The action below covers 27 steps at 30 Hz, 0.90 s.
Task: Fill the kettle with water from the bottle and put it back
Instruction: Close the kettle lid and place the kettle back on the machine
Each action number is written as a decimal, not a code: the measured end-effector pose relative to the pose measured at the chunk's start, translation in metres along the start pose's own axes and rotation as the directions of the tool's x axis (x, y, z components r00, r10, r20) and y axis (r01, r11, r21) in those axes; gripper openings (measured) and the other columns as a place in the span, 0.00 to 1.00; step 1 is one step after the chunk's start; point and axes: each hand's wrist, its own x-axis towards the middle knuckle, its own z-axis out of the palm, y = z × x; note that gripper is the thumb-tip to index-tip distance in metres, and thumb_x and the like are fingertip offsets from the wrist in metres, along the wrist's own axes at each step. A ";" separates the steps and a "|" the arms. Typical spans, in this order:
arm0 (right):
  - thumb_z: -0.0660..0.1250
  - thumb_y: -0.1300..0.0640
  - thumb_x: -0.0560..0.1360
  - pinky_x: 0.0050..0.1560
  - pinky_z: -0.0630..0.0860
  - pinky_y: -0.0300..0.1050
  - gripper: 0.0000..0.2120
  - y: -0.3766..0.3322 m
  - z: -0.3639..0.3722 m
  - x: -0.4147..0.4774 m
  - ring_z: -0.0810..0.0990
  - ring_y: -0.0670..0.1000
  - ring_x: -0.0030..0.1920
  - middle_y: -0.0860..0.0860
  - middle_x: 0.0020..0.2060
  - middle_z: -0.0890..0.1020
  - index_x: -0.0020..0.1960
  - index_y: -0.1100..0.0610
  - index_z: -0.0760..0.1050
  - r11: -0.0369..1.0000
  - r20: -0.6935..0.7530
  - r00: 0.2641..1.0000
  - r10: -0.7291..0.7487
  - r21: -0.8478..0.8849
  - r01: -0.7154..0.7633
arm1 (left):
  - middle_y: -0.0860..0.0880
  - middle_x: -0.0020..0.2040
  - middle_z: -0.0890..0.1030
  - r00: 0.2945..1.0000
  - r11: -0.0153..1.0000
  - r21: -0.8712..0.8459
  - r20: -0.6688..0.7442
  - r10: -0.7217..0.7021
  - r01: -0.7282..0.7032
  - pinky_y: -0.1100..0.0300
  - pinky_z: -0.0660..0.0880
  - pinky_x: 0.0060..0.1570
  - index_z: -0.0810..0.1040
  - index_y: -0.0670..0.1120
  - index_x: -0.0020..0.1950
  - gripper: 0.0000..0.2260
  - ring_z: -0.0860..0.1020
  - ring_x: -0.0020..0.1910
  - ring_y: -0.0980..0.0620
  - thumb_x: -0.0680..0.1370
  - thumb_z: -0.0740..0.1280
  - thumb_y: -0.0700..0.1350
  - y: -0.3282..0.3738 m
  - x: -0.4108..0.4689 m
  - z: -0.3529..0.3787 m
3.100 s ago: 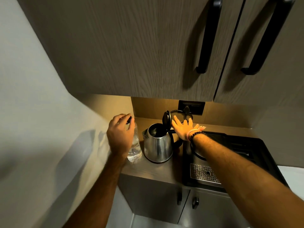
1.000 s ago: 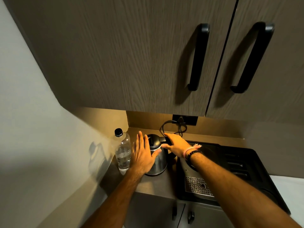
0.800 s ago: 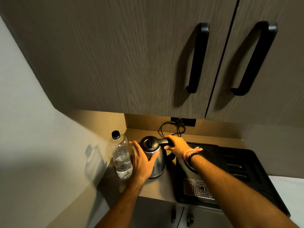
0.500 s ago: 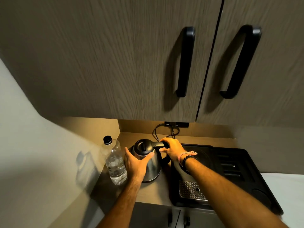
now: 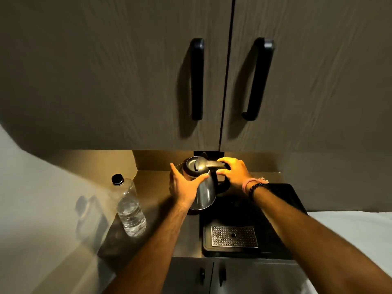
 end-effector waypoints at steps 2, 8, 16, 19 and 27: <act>0.73 0.60 0.74 0.56 0.72 0.44 0.15 0.011 -0.019 -0.004 0.78 0.50 0.53 0.55 0.54 0.83 0.60 0.57 0.80 0.999 -0.016 0.999 0.031 -0.018 -0.032 | 0.43 0.79 0.59 0.999 1.000 -0.002 0.036 0.004 -0.004 0.45 0.61 0.71 0.45 0.46 0.81 0.62 0.59 0.76 0.41 0.60 0.80 0.63 0.010 -0.005 0.018; 0.73 0.62 0.73 0.59 0.76 0.49 0.14 0.049 -0.054 -0.020 0.80 0.53 0.52 0.56 0.52 0.84 0.58 0.58 0.80 0.993 -0.048 0.992 0.114 -0.028 -0.115 | 0.43 0.78 0.61 0.989 1.000 -0.005 0.148 -0.010 0.011 0.45 0.62 0.71 0.46 0.47 0.81 0.63 0.60 0.76 0.42 0.59 0.80 0.64 0.021 -0.023 0.063; 0.74 0.60 0.73 0.54 0.74 0.44 0.14 0.081 -0.071 -0.028 0.81 0.52 0.51 0.53 0.50 0.84 0.58 0.55 0.81 0.984 -0.057 0.984 0.169 -0.041 -0.171 | 0.43 0.77 0.62 0.978 0.999 0.039 0.207 0.007 -0.016 0.46 0.62 0.71 0.51 0.43 0.80 0.61 0.60 0.76 0.42 0.58 0.80 0.65 0.024 -0.032 0.092; 0.73 0.61 0.73 0.54 0.75 0.45 0.15 0.090 -0.069 -0.032 0.81 0.55 0.54 0.54 0.52 0.84 0.60 0.55 0.80 0.979 -0.067 0.977 0.202 0.003 -0.202 | 0.44 0.76 0.64 0.977 0.998 0.058 0.214 0.022 -0.035 0.47 0.63 0.70 0.54 0.44 0.79 0.59 0.61 0.75 0.43 0.59 0.80 0.64 0.024 -0.034 0.095; 0.72 0.56 0.76 0.70 0.71 0.52 0.27 0.097 -0.065 -0.036 0.75 0.59 0.68 0.58 0.68 0.78 0.73 0.55 0.71 0.973 -0.085 0.970 0.230 0.002 -0.230 | 0.45 0.75 0.65 0.971 0.996 0.075 0.238 0.028 -0.047 0.45 0.65 0.68 0.55 0.47 0.79 0.56 0.63 0.74 0.43 0.60 0.80 0.63 0.021 -0.033 0.097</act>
